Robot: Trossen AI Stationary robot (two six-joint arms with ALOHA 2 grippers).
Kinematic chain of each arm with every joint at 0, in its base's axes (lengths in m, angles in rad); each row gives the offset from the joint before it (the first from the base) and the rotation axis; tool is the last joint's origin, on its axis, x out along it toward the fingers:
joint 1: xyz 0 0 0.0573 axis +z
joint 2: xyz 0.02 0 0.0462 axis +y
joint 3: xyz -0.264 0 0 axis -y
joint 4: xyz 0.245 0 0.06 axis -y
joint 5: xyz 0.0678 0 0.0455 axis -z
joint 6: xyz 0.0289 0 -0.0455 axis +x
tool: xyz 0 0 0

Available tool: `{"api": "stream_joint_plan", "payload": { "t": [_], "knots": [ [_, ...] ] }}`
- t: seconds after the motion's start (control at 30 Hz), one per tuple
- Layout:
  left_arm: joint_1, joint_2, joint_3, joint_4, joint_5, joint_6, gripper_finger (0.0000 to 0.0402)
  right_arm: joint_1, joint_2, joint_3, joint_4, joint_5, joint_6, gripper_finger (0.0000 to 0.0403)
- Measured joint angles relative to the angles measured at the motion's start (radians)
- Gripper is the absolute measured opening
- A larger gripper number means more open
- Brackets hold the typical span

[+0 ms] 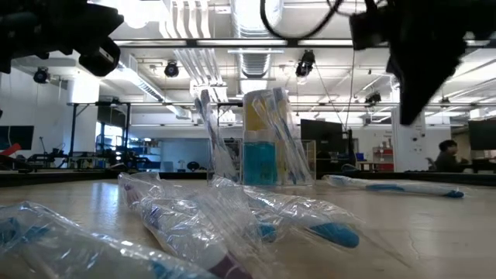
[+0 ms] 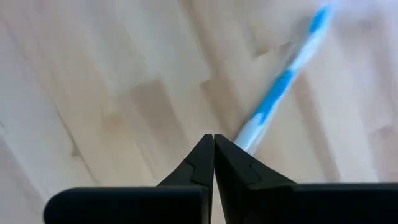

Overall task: Pick & Place toothbrushing station
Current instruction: Put the blue toothbrush into the transparent organizer

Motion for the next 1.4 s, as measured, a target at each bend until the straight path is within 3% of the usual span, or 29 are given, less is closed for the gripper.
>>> {"api": "stream_joint_plan", "payload": {
  "t": [0.17, 0.43, 0.67, 0.9, 1.13, 1.4],
  "knots": [
    [0.000, 0.000, 0.000, 0.005, 0.000, 0.000, 0.0046, -0.102, -0.106, -0.009, 0.003, -0.063, 0.007, 0.0037],
    [0.000, 0.000, 0.000, 0.005, 0.001, 0.004, 0.0046, -0.304, -0.106, -0.067, 0.031, -0.179, -0.061, 0.0159],
    [0.000, 0.000, 0.000, -0.006, 0.011, 0.004, 0.0046, -0.439, -0.099, -0.178, 0.231, -0.267, -0.125, 0.0237],
    [0.000, 0.000, 0.000, -0.005, 0.016, 0.012, 0.0046, -0.465, -0.093, -0.258, 0.285, -0.331, -0.143, 0.0252],
    [0.000, 0.000, 0.000, -0.005, 0.016, 0.014, 0.0046, -0.459, -0.075, -0.288, 0.354, -0.292, -0.146, 0.0243],
    [0.000, 0.000, 0.000, -0.004, 0.015, 0.014, 0.0046, -0.459, 0.071, -0.264, 0.353, -0.271, -0.218, 0.0229]
  ]
}}
